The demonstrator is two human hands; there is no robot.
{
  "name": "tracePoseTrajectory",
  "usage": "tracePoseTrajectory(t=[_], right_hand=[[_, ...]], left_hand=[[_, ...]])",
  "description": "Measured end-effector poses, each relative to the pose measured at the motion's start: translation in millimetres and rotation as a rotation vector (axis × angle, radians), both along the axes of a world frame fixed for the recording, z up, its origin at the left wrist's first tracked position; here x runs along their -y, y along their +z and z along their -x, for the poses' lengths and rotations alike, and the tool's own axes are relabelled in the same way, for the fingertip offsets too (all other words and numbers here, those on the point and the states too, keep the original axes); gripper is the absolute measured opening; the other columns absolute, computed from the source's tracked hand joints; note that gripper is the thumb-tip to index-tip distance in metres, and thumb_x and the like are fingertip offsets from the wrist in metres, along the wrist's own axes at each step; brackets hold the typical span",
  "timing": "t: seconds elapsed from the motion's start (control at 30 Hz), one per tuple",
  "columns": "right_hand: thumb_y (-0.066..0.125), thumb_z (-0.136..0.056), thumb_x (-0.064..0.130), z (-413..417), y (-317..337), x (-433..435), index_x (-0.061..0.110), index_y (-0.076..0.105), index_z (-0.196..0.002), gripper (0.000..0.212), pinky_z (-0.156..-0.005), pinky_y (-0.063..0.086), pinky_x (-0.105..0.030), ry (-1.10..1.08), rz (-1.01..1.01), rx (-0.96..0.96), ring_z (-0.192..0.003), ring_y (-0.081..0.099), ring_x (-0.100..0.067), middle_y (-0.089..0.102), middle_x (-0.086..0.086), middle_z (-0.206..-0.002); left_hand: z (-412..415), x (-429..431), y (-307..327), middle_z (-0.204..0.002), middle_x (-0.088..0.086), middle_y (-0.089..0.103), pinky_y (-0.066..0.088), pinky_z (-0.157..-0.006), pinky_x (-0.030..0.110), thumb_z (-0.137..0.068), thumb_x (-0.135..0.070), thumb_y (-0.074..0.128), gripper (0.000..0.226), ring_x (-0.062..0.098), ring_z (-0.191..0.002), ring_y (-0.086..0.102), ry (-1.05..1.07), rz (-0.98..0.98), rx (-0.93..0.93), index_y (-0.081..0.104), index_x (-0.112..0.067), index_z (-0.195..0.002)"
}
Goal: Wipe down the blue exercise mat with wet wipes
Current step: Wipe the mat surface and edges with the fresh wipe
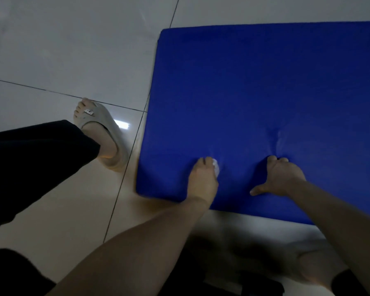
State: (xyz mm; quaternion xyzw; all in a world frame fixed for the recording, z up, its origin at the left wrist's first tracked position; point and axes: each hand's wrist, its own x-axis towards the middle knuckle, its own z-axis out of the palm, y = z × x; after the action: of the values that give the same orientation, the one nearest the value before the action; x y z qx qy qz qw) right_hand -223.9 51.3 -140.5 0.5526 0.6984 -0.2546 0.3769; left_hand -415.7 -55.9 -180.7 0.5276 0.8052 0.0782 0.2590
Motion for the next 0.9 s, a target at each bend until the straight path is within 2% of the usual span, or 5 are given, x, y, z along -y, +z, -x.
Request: tracePoseTrajectory(t=[0.13,0.27,0.57,0.73,0.9], right_hand=[[0.078,-0.048,0.084,2.2,0.4,-1.1,0.007,0.03,-0.14,0.13,-0.069,0.047,-0.033,-0.022,0.011,-0.004,-0.099,0.056,-0.026,0.047,-0.013,-0.123],[0.077,-0.045,0.085,2.5,0.6,-1.9,0.007,0.03,-0.141,0.132,-0.071,0.05,-0.034,-0.014,0.012,0.0,-0.101,0.057,-0.026,0.048,-0.013,-0.124],[0.074,-0.043,0.089,-0.4,1.2,-0.5,0.009,0.029,-0.143,0.135,-0.077,0.051,-0.036,-0.007,0.004,-0.016,-0.109,0.059,-0.028,0.05,-0.013,-0.127],[0.075,-0.045,0.087,0.3,1.0,-0.8,0.008,0.028,-0.144,0.135,-0.078,0.051,-0.036,-0.009,0.003,-0.009,-0.112,0.058,-0.028,0.049,-0.014,-0.131],[0.079,-0.044,0.084,-0.4,0.5,-2.4,0.009,0.034,-0.14,0.13,-0.079,0.051,-0.037,-0.012,0.005,-0.025,-0.111,0.058,-0.028,0.051,-0.013,-0.128]], left_hand=[[-53.0,3.9,-2.6,-0.106,0.015,0.056,0.05,-0.077,0.039,-0.089,0.001,0.053,0.022,0.029,-0.093,0.055,-0.502,-0.044,0.023,0.056,-0.008,-0.109],[-28.6,7.2,-3.9,-0.092,0.009,0.055,0.048,-0.065,0.036,-0.087,-0.007,0.065,0.017,0.024,-0.077,0.054,-0.61,-0.132,-0.001,0.056,-0.014,-0.1],[165.8,50.2,-3.7,-0.104,0.01,0.057,0.043,-0.074,0.034,-0.1,-0.019,0.054,0.01,0.025,-0.087,0.053,-0.067,0.027,-0.476,0.056,-0.013,-0.108],[143.9,42.9,5.1,-0.099,0.011,0.064,0.045,-0.057,0.029,-0.104,-0.028,0.052,0.022,0.017,-0.074,0.057,0.377,0.045,-0.34,0.056,-0.007,-0.109],[75.1,32.3,0.6,-0.101,0.005,0.062,0.049,-0.066,0.028,-0.108,-0.034,0.037,0.028,0.017,-0.079,0.06,0.255,0.057,-0.272,0.052,-0.011,-0.112]])
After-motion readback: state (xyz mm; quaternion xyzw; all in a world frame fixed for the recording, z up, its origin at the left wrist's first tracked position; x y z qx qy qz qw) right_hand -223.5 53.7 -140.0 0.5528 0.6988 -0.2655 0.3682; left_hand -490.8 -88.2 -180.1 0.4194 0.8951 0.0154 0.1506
